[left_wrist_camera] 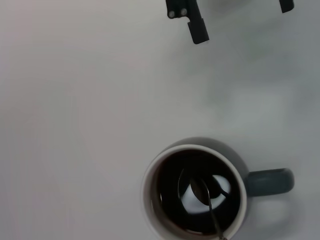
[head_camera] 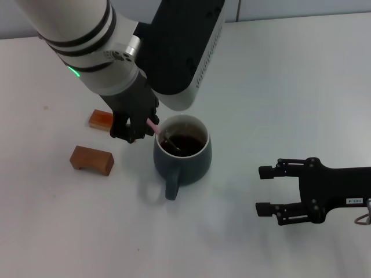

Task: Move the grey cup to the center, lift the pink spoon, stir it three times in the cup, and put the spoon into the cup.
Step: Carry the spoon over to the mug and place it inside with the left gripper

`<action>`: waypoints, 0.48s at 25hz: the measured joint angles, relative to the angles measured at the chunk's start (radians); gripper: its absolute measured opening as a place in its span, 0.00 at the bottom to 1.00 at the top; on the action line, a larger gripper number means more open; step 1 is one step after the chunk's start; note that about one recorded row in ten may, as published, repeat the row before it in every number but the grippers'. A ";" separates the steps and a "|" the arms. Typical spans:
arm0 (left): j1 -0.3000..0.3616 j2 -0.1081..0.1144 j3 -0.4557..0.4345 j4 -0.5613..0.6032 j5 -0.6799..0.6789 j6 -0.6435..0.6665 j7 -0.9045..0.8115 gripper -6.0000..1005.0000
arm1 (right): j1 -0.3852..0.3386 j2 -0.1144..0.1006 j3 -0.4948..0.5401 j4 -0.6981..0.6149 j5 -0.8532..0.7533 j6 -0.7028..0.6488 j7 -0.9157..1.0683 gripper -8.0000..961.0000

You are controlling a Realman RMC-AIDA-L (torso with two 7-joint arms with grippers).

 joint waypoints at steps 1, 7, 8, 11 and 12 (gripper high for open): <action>0.004 0.000 -0.006 0.004 0.008 -0.005 0.000 0.13 | 0.000 0.000 -0.011 0.001 0.001 0.004 0.000 0.85; 0.007 0.001 0.000 0.001 0.037 -0.038 0.003 0.13 | 0.002 0.000 -0.034 0.002 0.006 0.007 0.003 0.84; 0.007 0.001 0.001 0.000 0.040 -0.046 0.003 0.13 | 0.002 0.000 -0.034 0.002 0.006 0.007 0.006 0.84; 0.008 0.001 0.006 0.004 0.034 -0.070 0.002 0.13 | 0.002 0.000 -0.035 0.002 0.007 0.007 0.007 0.84; 0.008 0.000 0.013 0.006 0.032 -0.077 0.001 0.13 | 0.002 0.000 -0.035 0.002 0.007 0.007 0.007 0.84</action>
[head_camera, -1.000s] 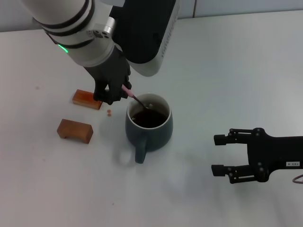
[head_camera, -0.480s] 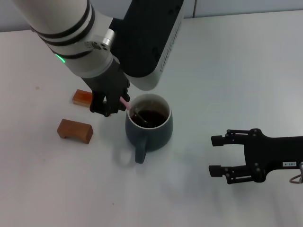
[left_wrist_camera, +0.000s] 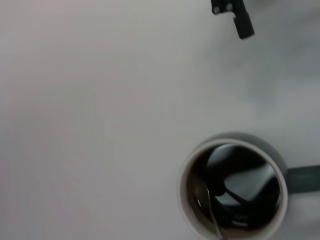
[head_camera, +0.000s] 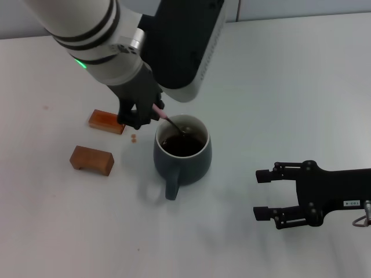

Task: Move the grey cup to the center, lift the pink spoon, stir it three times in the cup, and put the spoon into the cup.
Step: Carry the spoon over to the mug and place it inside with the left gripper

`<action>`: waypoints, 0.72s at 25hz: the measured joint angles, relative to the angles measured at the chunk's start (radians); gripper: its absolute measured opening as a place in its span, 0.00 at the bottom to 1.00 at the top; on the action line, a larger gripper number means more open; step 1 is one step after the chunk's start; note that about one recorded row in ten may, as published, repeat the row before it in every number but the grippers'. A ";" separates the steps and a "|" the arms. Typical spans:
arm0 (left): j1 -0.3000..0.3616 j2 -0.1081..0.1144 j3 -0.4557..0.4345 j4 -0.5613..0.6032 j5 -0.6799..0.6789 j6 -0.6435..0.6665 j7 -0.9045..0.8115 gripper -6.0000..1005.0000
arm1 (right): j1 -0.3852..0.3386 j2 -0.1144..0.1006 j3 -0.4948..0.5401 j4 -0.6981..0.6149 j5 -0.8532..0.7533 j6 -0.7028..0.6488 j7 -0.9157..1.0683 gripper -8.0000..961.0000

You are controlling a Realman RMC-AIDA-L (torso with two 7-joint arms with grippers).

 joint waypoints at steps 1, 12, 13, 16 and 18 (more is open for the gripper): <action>0.000 0.000 0.000 0.000 0.000 0.000 0.000 0.13 | 0.000 0.000 0.000 0.000 0.000 0.000 0.000 0.84; 0.024 0.000 0.050 0.051 -0.047 0.042 -0.016 0.13 | 0.000 -0.001 -0.002 0.000 0.001 0.000 0.001 0.84; 0.024 0.000 0.050 0.051 -0.047 0.042 -0.016 0.13 | 0.000 -0.001 -0.002 0.000 0.001 0.000 0.001 0.84; 0.039 0.003 0.043 0.048 -0.036 0.067 -0.014 0.14 | 0.002 -0.001 -0.002 0.000 0.001 0.000 0.001 0.84; 0.040 0.004 0.037 0.045 -0.027 0.067 -0.012 0.14 | 0.002 -0.002 -0.002 0.000 0.001 0.000 0.001 0.84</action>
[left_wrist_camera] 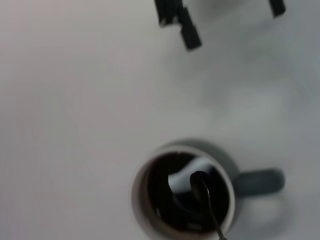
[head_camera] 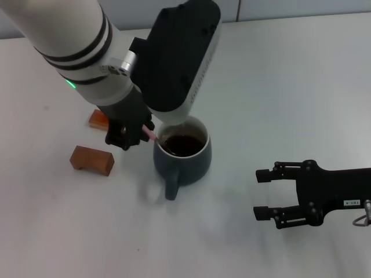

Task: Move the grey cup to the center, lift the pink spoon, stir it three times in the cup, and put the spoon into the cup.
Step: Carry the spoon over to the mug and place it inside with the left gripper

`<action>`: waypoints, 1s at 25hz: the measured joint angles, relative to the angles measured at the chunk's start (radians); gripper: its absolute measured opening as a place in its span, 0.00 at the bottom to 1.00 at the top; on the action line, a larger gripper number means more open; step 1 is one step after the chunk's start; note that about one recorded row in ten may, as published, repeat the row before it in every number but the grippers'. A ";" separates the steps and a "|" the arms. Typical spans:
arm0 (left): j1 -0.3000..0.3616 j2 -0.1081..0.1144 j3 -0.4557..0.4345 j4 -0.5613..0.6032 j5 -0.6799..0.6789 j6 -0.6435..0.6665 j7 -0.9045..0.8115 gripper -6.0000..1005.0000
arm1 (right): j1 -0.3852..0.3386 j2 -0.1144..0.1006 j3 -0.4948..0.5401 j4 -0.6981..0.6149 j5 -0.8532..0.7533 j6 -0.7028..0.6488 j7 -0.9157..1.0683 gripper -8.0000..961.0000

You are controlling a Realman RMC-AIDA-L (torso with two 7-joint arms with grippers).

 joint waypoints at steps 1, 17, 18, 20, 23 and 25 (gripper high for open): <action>0.001 0.000 -0.004 -0.003 0.009 -0.001 0.002 0.14 | 0.000 0.000 -0.005 0.000 0.000 0.000 0.000 0.84; 0.002 -0.003 -0.034 0.004 -0.051 0.014 -0.014 0.15 | -0.008 0.001 -0.013 0.004 -0.002 -0.008 0.000 0.84; 0.002 -0.003 -0.034 0.004 -0.051 0.014 -0.014 0.15 | -0.008 0.001 -0.013 0.007 -0.002 -0.009 0.000 0.84; -0.004 -0.002 -0.081 0.007 -0.095 0.036 -0.022 0.16 | -0.008 0.001 -0.013 0.012 -0.002 -0.010 0.001 0.84; -0.001 -0.001 -0.095 0.015 -0.114 0.034 -0.022 0.24 | -0.009 0.002 -0.013 0.014 -0.003 -0.010 0.001 0.84; 0.025 0.002 -0.118 0.060 -0.134 0.012 -0.014 0.31 | -0.010 0.002 -0.013 0.014 -0.003 -0.011 0.001 0.85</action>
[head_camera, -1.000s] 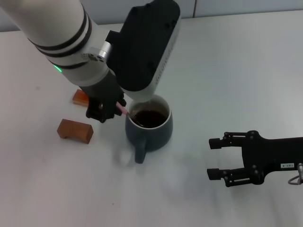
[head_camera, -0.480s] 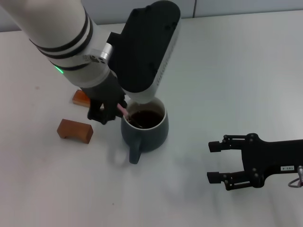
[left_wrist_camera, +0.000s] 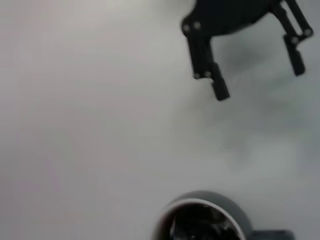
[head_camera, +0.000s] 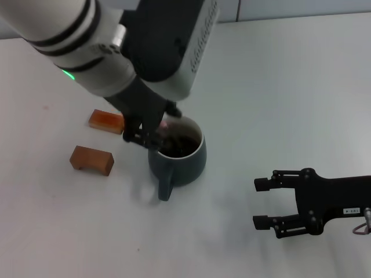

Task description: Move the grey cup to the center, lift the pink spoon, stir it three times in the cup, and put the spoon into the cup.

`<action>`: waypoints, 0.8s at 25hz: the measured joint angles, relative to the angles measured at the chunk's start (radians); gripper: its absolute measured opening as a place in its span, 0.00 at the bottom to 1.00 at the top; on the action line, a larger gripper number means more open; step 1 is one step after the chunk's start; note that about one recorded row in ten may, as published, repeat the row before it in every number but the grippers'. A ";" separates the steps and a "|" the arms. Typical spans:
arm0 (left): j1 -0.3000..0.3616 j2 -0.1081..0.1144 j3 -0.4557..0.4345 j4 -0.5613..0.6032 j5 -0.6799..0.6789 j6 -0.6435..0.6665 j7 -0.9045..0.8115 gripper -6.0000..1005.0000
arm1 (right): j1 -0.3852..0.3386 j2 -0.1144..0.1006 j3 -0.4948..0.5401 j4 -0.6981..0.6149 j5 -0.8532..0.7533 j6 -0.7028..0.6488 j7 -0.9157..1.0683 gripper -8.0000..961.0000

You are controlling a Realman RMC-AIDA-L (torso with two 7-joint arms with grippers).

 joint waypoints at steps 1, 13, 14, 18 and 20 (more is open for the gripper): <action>0.006 0.000 -0.009 0.009 -0.007 -0.003 0.004 0.35 | -0.002 0.000 0.000 0.000 0.001 -0.001 0.000 0.85; 0.190 0.011 -0.491 0.144 -0.506 -0.042 0.153 0.75 | -0.008 0.000 0.005 -0.012 0.020 -0.021 -0.007 0.84; 0.221 0.012 -0.532 0.139 -0.563 -0.038 0.171 0.76 | -0.008 0.000 0.005 -0.012 0.020 -0.021 -0.007 0.84; 0.397 0.012 -0.655 0.094 -0.749 -0.012 0.258 0.77 | -0.024 -0.001 0.001 -0.036 0.059 -0.039 -0.009 0.84; 0.466 0.012 -0.679 0.071 -0.796 0.000 0.293 0.78 | -0.032 -0.001 0.002 -0.051 0.077 -0.058 -0.012 0.84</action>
